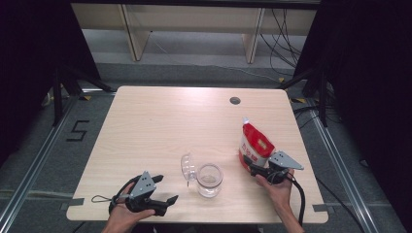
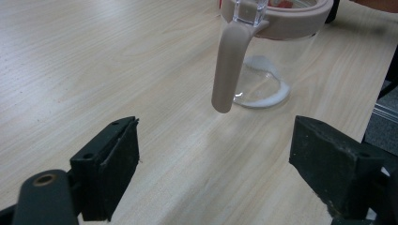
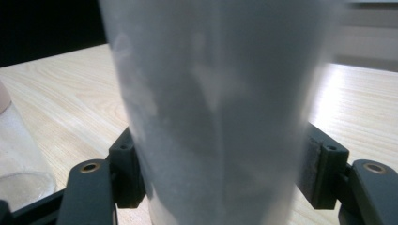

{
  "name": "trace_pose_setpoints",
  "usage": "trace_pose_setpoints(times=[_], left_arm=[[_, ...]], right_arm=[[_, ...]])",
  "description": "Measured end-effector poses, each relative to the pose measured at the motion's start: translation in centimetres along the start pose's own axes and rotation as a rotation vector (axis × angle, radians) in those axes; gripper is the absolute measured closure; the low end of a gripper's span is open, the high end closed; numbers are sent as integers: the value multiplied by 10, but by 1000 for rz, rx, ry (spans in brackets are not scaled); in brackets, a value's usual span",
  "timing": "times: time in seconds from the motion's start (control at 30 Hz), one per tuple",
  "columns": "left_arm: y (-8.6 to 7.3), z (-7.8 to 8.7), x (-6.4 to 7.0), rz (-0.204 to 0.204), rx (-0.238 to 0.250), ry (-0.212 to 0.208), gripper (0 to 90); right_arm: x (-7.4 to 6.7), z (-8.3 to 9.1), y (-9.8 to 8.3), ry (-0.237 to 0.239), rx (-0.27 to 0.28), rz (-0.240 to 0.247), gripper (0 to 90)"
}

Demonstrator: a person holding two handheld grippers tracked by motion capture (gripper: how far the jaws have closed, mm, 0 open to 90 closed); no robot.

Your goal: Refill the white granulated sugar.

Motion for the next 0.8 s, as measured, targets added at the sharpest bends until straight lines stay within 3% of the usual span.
trace_pose_setpoints(times=[0.03, 0.07, 0.1, 0.13, 0.2, 0.27, 0.3, 0.4, 0.77, 0.8], left_arm=[[-1, 0, 1, 18, -3, 4, 159], [-1, 0, 1, 18, -4, 3, 159], [0, -1, 1, 16, 0, 2, 159], [0, -1, 1, 14, 0, 1, 159], [0, -1, 1, 17, 0, 1, 159], [0, -1, 1, 17, 2, 1, 159], [-1, 0, 1, 16, -5, -1, 159], [0, 0, 1, 8, -3, 5, 159], [0, 0, 1, 7, -5, 4, 159], [0, 0, 2, 11, 1, -1, 159]], right_arm=[[0, 0, -1, 2, -12, 5, 331], [-1, -1, 3, -1, 35, -17, 330], [2, -1, 2, -12, 25, 9, 330], [-1, -1, 3, 3, 28, -11, 330], [0, 0, -1, 8, -9, 17, 333], [-4, 1, 1, 7, 9, -35, 331], [-1, 1, -1, -7, -6, -14, 328], [-1, 1, 0, -17, -3, -11, 324], [-6, 1, 2, 22, 6, -8, 427], [-4, 1, 2, 9, -4, 31, 438]])
Point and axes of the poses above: each handheld gripper's, and its own axes: z roughly backward along the jaws, y roughly out of its top, x roughly to its right, the point moved 10 cm from there along -z, roughly forward along the jaws, and after that the axes turned 5 degrees about y, right-handed, at the moved point
